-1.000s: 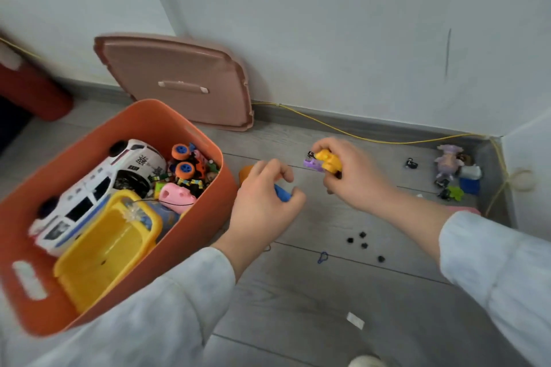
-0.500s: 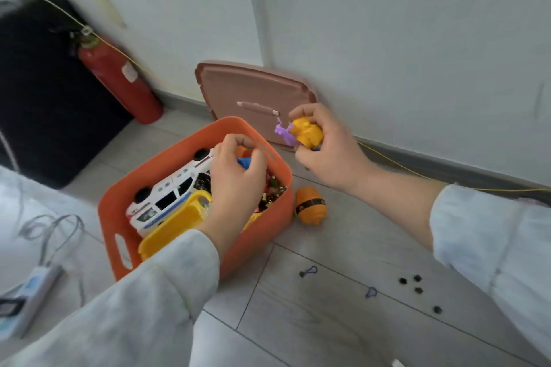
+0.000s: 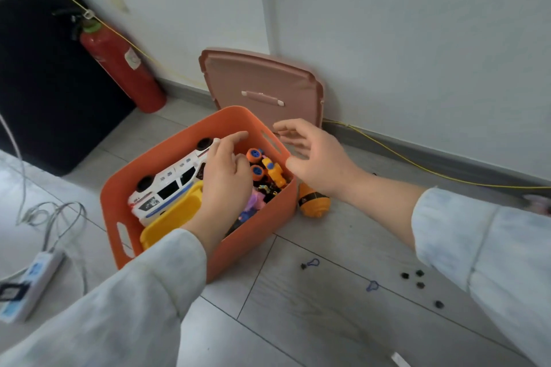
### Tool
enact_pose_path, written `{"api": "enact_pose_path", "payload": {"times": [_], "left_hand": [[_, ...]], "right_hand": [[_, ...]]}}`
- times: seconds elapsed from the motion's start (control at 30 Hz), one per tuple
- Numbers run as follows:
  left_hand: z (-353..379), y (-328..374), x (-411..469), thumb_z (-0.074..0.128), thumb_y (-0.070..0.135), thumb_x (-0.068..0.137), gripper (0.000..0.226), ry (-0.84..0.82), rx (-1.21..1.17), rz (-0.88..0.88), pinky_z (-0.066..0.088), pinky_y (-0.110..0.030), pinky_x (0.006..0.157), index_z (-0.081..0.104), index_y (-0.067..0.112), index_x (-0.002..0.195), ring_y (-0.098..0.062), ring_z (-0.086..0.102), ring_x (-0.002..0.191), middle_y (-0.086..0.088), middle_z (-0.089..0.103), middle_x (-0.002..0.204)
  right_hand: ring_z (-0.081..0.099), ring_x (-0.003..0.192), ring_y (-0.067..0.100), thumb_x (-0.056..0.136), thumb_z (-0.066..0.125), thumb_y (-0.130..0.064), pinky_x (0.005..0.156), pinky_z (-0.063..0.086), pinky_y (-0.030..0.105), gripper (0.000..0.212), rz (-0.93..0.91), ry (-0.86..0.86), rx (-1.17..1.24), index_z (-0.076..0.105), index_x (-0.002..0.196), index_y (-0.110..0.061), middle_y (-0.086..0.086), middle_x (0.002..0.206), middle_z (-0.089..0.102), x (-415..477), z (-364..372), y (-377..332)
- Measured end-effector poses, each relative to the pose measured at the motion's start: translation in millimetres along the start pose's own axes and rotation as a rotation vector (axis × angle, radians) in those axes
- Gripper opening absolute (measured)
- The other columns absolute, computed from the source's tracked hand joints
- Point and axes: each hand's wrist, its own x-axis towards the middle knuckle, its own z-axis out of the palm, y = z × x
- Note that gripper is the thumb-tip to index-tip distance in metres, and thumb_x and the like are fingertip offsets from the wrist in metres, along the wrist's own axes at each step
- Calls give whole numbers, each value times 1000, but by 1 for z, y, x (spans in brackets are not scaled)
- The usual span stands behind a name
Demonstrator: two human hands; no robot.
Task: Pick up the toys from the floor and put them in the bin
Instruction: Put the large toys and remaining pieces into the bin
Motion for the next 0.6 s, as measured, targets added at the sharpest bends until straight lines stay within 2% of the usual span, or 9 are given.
{"api": "enact_pose_path", "payload": {"times": [0.07,0.13,0.17,0.2,0.27,0.3,0.4,0.53,0.6], "left_hand": [[7,7,-3,44,11,97,41,-12,8,38,37,-26,109,55,32,130,4,42,123,9,50,130],[14,15,-7,47,11,97,40,-28,35,110,32,-6,98,55,30,130,18,37,114,10,50,129],[19,19,-9,49,10,95,40,-37,40,153,33,-6,96,56,30,129,15,40,113,9,50,128],[24,23,-11,50,8,93,42,-45,37,197,37,-13,97,56,30,128,6,44,115,8,52,126],[37,34,-17,52,4,88,45,-68,37,301,39,-22,100,58,25,127,-7,49,116,4,55,121],[45,39,-19,53,2,86,46,-85,38,352,37,-19,102,59,22,127,-9,50,116,3,56,121],[70,57,-29,54,2,83,47,-175,19,450,31,-12,106,60,18,127,-7,49,121,4,55,127],[111,64,-40,55,10,83,49,-324,39,449,36,-28,110,56,17,131,-18,48,126,-1,51,132],[129,56,-43,58,13,84,53,-398,134,388,33,-34,112,52,18,137,-27,43,130,-7,47,136]], "right_hand": [[58,116,0,85,62,-14,105,47,29,41,-1,85,-55,61,122,-29,-14,120,65,-8,-11,9],[63,101,1,89,65,-19,96,52,32,19,12,182,-136,68,105,-28,-16,103,69,-15,-23,21],[64,91,3,90,65,-23,89,53,33,8,35,225,-186,69,94,-28,-15,92,70,-21,-31,28],[64,82,6,91,65,-27,82,53,35,7,69,266,-237,68,85,-27,-12,83,70,-26,-38,35],[62,69,14,93,62,-34,72,52,37,22,146,340,-319,65,75,-21,-5,71,68,-43,-55,54],[62,66,16,94,61,-35,70,52,38,26,183,371,-339,64,73,-19,-3,67,68,-52,-63,63],[64,63,18,94,59,-32,68,53,38,28,277,491,-364,62,71,-17,0,62,66,-81,-84,92],[59,59,14,94,60,-28,58,42,32,24,360,562,-421,61,73,-17,-3,62,64,-111,-105,125],[62,67,15,92,64,-22,64,44,29,10,380,538,-424,67,83,-20,-5,72,67,-121,-112,136]]}}
